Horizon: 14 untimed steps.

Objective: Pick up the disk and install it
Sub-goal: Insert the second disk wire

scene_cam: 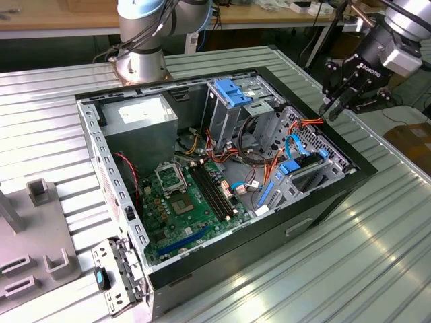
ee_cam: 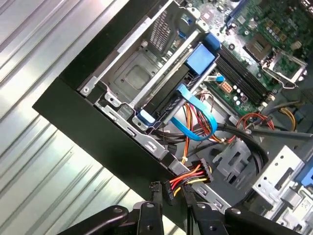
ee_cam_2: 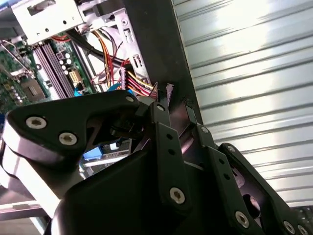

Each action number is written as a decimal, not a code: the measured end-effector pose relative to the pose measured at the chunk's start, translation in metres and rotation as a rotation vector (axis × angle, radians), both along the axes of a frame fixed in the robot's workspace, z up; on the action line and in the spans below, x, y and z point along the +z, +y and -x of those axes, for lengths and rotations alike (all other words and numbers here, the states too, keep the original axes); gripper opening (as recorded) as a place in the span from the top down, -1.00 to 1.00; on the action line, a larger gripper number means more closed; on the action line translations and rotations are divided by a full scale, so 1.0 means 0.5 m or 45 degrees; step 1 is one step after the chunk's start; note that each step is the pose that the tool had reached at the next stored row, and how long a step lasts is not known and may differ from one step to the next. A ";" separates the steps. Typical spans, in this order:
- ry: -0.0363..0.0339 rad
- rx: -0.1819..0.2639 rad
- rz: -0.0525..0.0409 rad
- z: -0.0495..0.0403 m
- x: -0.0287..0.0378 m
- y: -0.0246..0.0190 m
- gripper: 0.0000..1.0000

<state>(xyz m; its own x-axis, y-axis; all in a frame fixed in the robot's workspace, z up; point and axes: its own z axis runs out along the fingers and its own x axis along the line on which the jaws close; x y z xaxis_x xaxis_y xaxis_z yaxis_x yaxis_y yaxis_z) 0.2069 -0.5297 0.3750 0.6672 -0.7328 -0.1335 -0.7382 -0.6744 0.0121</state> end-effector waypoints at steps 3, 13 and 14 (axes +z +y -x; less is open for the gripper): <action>-0.0123 0.062 0.000 0.001 -0.005 0.0000 0.41; -0.0345 0.212 -0.001 0.002 -0.014 0.0000 0.41; -0.0356 0.226 -0.001 0.002 -0.015 0.0001 0.41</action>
